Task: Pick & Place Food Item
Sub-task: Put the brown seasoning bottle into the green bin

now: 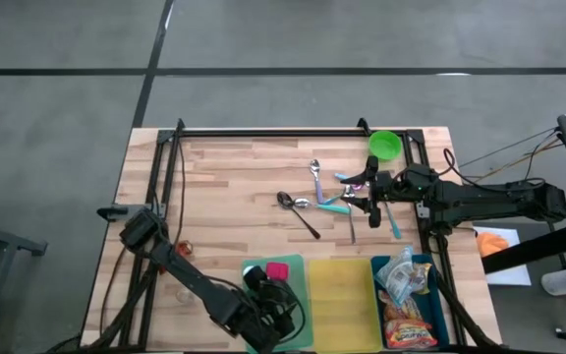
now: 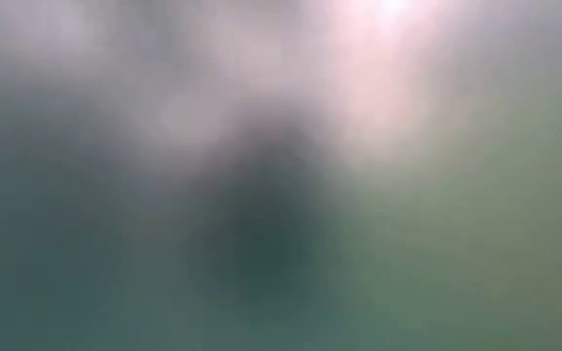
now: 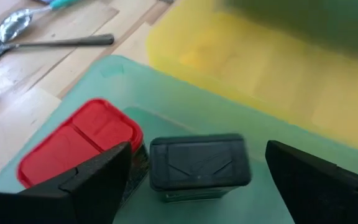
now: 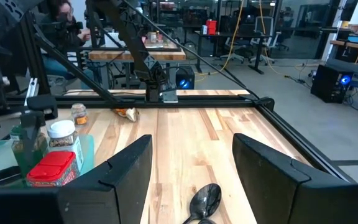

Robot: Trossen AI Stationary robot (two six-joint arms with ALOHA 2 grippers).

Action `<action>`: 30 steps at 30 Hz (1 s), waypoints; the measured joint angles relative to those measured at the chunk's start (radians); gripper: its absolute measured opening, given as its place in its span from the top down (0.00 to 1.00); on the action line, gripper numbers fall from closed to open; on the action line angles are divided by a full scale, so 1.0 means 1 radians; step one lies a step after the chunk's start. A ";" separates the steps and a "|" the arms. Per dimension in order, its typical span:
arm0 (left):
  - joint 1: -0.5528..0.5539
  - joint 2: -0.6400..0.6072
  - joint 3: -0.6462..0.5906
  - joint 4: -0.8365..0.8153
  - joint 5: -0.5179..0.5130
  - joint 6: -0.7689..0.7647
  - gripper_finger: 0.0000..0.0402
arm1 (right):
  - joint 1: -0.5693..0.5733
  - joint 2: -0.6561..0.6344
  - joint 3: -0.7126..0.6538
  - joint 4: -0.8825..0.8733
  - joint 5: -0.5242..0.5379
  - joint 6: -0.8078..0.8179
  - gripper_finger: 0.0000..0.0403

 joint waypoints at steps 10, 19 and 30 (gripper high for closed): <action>0.000 -0.110 0.002 -0.019 -0.008 0.026 0.07 | 0.000 0.000 0.000 0.000 0.000 0.000 0.45; -0.002 -0.211 -0.001 -0.171 -0.009 -0.080 0.07 | 0.000 0.000 0.000 0.000 0.000 0.000 0.45; -0.018 -0.282 -0.002 -0.586 0.237 -0.665 0.07 | 0.000 0.000 0.000 0.000 0.000 0.000 0.45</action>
